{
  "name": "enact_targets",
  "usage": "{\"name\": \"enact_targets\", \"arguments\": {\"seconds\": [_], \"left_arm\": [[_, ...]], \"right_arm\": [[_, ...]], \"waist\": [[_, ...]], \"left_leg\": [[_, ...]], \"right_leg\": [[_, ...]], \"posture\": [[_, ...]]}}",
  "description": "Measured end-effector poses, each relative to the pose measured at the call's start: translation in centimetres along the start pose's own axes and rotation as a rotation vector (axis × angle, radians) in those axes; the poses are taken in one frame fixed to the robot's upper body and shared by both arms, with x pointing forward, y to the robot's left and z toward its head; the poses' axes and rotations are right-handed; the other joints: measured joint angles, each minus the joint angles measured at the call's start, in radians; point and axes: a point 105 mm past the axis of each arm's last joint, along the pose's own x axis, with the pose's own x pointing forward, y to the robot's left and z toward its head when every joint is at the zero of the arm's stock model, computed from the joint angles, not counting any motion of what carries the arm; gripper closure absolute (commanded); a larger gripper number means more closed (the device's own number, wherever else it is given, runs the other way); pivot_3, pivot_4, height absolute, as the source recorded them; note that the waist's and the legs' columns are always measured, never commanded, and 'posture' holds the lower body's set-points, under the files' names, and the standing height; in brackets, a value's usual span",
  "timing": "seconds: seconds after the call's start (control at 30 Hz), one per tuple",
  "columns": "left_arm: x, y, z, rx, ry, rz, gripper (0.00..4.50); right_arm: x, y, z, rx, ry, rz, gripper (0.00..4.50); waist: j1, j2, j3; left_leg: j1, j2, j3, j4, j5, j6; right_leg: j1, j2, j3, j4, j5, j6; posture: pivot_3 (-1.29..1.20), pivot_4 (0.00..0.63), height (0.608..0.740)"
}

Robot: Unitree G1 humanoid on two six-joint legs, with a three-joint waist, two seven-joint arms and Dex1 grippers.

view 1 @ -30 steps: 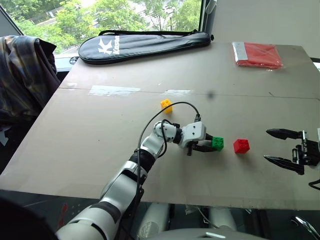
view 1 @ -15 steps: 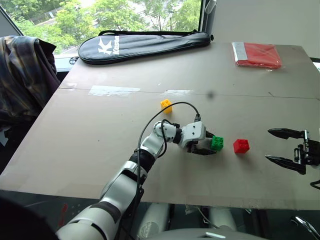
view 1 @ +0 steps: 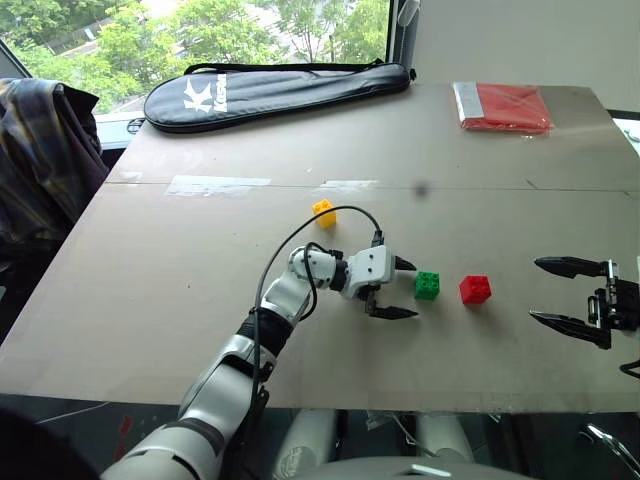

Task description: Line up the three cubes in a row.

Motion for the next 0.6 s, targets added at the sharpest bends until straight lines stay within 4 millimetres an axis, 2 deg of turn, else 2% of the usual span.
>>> {"name": "enact_targets", "arguments": {"seconds": [0.17,0.2,0.3,0.33,0.5,0.53,0.57,0.6], "left_arm": [[-3.1,-1.6,0.6,-0.102,-0.043,0.105,0.02],[-4.2,-1.8,1.1,-0.132,-0.065,0.167,0.02],[-5.7,-1.6,1.6,-0.167,-0.084,0.271,0.02],[-6.8,-1.6,1.7,-0.186,-0.093,0.376,0.02],[-10.8,-1.6,-1.1,-0.298,-0.011,0.652,0.02],[-11.3,-1.3,-1.4,-0.304,-0.007,0.696,0.02],[-13.5,0.4,-2.4,-0.324,0.012,0.870,0.02],[-14.4,0.8,-2.5,-0.322,0.023,0.921,0.02]], "right_arm": [[0.4,0.0,0.2,0.014,-0.038,-0.001,0.00],[0.3,0.1,0.2,0.016,-0.040,-0.002,0.00],[0.3,0.1,0.3,0.014,-0.043,-0.002,0.00],[0.3,0.1,0.3,0.013,-0.045,-0.003,0.00],[0.4,0.1,0.5,0.017,-0.074,-0.017,0.00],[0.5,0.1,0.5,0.022,-0.078,-0.022,0.00],[0.7,-0.1,0.5,0.027,-0.091,-0.029,0.00],[0.7,-0.1,0.5,0.026,-0.092,-0.031,0.00]], "waist": [[0.002,0.000,0.000],[0.004,0.000,0.000],[0.008,0.000,0.000],[0.007,0.000,0.000],[0.007,0.000,0.000],[0.007,0.000,0.000],[0.010,0.000,0.000],[0.011,0.000,0.000]], "left_leg": [[0.000,0.000,0.000,0.000,0.000,0.000],[0.000,0.000,-0.001,0.000,0.000,0.000],[0.000,0.000,-0.001,0.000,0.000,0.000],[0.000,0.000,-0.001,0.000,0.000,0.000],[0.000,0.000,-0.001,0.000,0.000,0.000],[0.000,0.000,-0.001,0.000,0.000,0.000],[0.000,0.000,-0.001,0.000,0.000,-0.001],[0.000,0.000,-0.001,0.001,0.001,-0.001]], "right_leg": [[0.000,-0.003,0.004,0.000,0.000,0.000],[0.000,-0.003,0.004,0.000,0.000,0.000],[0.000,-0.003,0.004,0.000,0.000,0.000],[0.000,-0.003,0.005,-0.001,0.000,0.000],[0.000,-0.003,0.005,0.000,0.000,0.000],[0.000,-0.003,0.005,0.000,0.000,0.000],[0.000,-0.002,0.004,0.000,0.000,0.000],[0.000,-0.002,0.004,0.000,0.000,0.000]], "posture": [[0.00,0.150,0.694],[0.00,0.150,0.694],[0.00,0.150,0.694],[0.00,0.150,0.694],[0.00,0.150,0.694],[0.00,0.150,0.694],[0.00,0.150,0.694],[0.00,0.150,0.694]]}}
